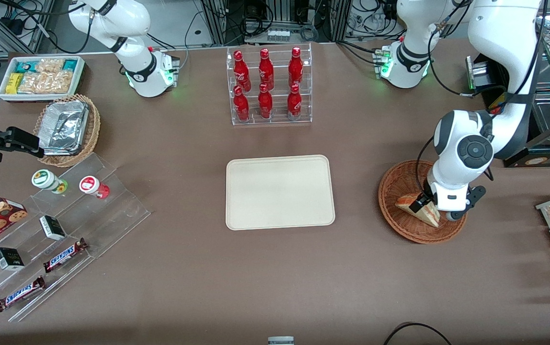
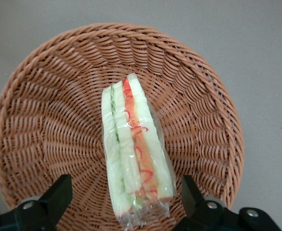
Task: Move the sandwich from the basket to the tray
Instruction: 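Lower the open left gripper down onto the wrapped sandwich, then close the left gripper on the sandwich wedge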
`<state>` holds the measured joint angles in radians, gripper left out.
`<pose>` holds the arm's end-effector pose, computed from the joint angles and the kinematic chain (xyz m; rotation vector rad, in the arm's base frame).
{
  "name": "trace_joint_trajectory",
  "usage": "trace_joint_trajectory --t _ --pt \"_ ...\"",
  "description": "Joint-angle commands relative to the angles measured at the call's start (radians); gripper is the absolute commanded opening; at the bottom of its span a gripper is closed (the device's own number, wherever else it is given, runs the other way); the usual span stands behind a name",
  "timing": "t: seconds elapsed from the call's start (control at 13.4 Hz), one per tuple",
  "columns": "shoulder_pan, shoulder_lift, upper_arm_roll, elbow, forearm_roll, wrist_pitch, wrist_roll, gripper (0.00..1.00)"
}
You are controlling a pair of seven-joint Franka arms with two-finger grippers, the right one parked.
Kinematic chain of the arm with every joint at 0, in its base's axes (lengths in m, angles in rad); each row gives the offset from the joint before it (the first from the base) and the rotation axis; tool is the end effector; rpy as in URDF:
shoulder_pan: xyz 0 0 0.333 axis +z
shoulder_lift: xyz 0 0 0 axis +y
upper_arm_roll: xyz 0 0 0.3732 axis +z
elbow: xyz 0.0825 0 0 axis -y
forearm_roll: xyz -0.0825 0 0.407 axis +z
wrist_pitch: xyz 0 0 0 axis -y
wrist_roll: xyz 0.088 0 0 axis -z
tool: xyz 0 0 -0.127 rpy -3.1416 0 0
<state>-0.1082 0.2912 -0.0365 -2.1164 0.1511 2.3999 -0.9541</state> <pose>0.6014 -0.0839 0.2924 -2.8746 -1.0477 -0.0637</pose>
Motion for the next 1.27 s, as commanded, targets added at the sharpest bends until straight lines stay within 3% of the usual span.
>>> trace_joint_trajectory --t 0.0,0.07,0.15,0.3,0.37,0.67,0.9,1.2 --pt "0.002 0.006 0.001 -0.033 0.021 0.056 -0.028 1.0" --pt "0.004 0.011 0.001 -0.03 0.019 0.058 -0.028 0.95" --pt "0.008 0.012 0.001 -0.027 0.015 0.058 -0.028 0.8" --pt "0.015 0.016 0.001 -0.016 0.007 0.058 -0.029 0.07" --pt "0.016 0.019 0.003 -0.007 0.005 0.055 -0.031 0.0" --pt "0.019 0.013 0.0 0.064 0.011 -0.034 -0.042 0.0" --pt "-0.007 -0.023 -0.008 0.189 0.024 -0.313 -0.022 0.0" --pt "-0.12 -0.069 -0.019 0.415 0.007 -0.664 0.063 0.0"
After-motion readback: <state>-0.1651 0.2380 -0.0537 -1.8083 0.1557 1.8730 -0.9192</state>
